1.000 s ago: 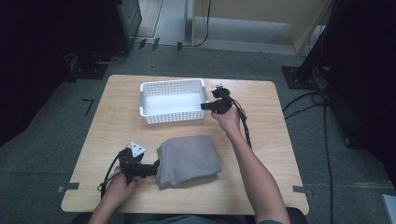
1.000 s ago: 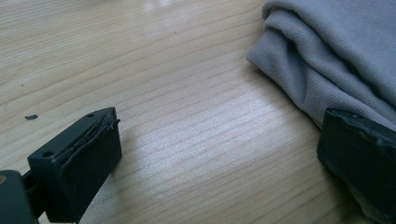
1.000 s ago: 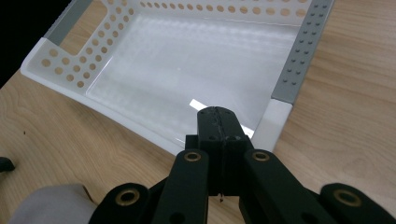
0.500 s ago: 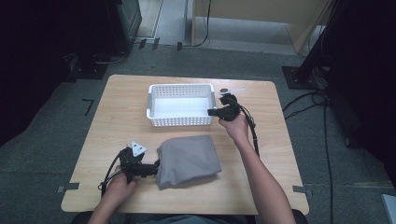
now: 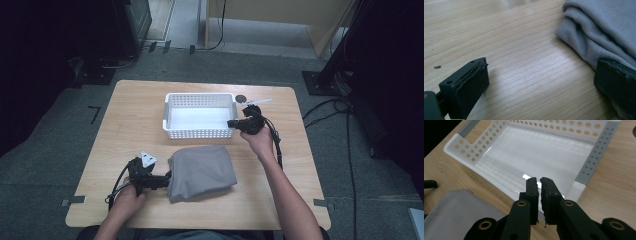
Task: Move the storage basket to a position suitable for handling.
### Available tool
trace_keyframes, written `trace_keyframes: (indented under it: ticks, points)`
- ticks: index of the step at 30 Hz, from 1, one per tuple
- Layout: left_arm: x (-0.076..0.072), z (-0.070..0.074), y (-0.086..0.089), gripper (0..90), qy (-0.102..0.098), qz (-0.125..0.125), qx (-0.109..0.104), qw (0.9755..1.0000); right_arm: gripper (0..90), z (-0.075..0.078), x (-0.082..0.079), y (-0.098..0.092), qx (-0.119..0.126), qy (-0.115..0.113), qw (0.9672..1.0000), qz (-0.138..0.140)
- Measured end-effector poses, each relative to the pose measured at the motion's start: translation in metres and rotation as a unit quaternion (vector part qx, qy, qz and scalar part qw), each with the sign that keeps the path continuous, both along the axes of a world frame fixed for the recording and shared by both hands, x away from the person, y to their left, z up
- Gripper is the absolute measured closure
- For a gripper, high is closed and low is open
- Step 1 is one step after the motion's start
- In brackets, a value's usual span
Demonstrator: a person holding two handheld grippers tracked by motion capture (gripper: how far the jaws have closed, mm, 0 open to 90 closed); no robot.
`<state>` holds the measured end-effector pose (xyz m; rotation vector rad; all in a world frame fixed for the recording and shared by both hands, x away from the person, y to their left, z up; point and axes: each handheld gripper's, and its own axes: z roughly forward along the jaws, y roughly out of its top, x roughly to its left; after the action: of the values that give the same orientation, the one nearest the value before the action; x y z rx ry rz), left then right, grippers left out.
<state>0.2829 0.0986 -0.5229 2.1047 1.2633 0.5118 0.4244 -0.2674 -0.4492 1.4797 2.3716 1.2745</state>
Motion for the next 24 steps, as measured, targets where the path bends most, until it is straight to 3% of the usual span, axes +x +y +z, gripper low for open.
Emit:
trace_keyframes:
  ticks: [5, 9, 11, 17, 20, 24]
  points:
    - [0.000, 0.000, 0.000, 0.0, 0.000, 0.000, 0.000, 1.0000, 80.6, 0.010, -0.002, 0.016, 0.001, -0.008, 0.9995, 0.029]
    - [0.000, 0.000, 0.000, 0.0, 0.000, 0.000, 0.000, 1.0000, 72.0, 0.008, -0.004, 0.031, -0.006, -0.002, 0.9983, 0.058]
    - [0.000, 0.000, 0.000, 0.0, 0.000, 0.000, 0.000, 1.0000, 67.7, 0.004, -0.006, 0.037, -0.019, -0.012, 0.9968, 0.076]
    - [0.000, 0.000, 0.000, 0.0, 0.000, 0.000, 0.000, 1.0000, 65.0, -0.001, -0.002, 0.036, -0.043, -0.011, 0.9957, 0.081]
    - [0.000, 0.000, 0.000, 0.0, 0.000, 0.000, 0.000, 1.0000, 67.2, -0.003, -0.001, 0.031, -0.020, 0.002, 0.9971, 0.073]
    - [0.000, 0.000, 0.000, 0.0, 0.000, 0.000, 0.000, 1.0000, 69.1, -0.002, -0.001, 0.027, -0.017, 0.000, 0.9975, 0.068]
